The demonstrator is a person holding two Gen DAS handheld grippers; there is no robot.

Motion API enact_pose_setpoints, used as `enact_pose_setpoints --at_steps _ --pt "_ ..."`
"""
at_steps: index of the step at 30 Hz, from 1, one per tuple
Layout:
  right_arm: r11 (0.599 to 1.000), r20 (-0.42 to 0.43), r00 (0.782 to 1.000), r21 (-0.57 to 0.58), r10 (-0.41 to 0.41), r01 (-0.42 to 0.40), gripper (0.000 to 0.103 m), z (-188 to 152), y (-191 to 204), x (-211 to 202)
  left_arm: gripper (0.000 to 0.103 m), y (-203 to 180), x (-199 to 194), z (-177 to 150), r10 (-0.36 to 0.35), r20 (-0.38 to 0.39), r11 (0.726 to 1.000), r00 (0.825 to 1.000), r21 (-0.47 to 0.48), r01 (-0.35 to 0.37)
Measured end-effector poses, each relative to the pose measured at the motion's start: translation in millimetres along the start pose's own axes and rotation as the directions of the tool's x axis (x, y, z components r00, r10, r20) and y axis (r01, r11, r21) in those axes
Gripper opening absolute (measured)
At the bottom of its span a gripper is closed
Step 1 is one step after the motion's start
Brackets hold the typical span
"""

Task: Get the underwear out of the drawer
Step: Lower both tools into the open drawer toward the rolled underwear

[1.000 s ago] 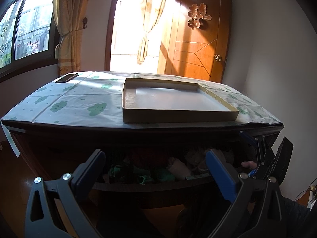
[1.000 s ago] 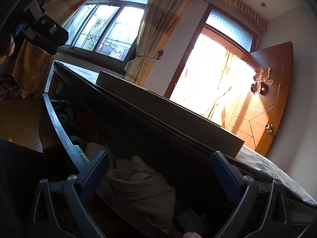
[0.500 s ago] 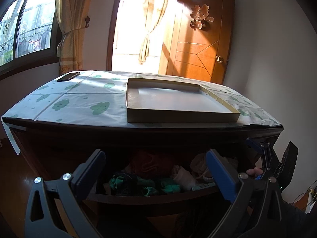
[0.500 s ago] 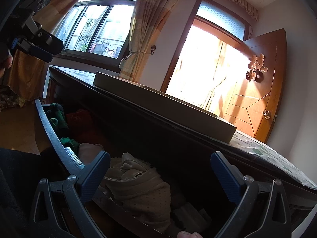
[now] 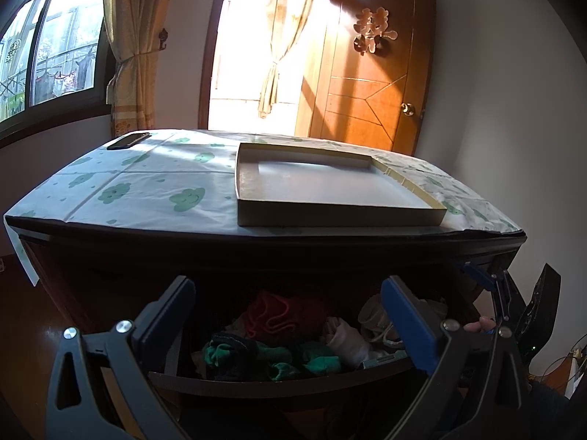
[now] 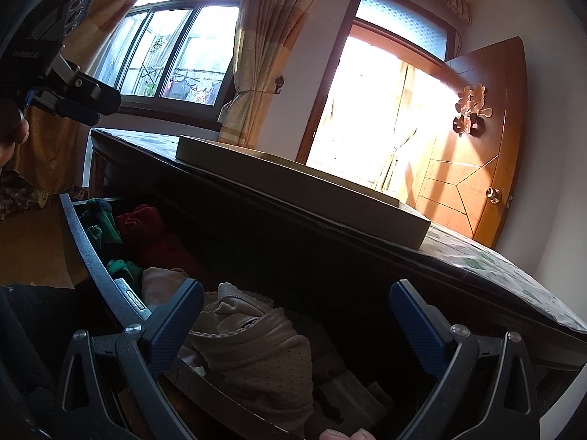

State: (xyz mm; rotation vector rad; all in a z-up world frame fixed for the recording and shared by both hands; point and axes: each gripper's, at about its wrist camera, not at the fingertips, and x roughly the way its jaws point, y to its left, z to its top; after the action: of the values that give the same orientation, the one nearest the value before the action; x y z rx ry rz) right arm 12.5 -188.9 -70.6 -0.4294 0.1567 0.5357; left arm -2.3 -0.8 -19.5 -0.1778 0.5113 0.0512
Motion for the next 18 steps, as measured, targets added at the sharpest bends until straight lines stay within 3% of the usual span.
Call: enact_pose_setpoints --at_steps 18 --pt "1.0 -0.055 0.998 0.01 -0.001 0.001 0.103 -1.5 4.9 -10.8 0.103 25.5 -5.6 10.1 0.031 0.024 0.998 0.999 -0.058 -0.03"
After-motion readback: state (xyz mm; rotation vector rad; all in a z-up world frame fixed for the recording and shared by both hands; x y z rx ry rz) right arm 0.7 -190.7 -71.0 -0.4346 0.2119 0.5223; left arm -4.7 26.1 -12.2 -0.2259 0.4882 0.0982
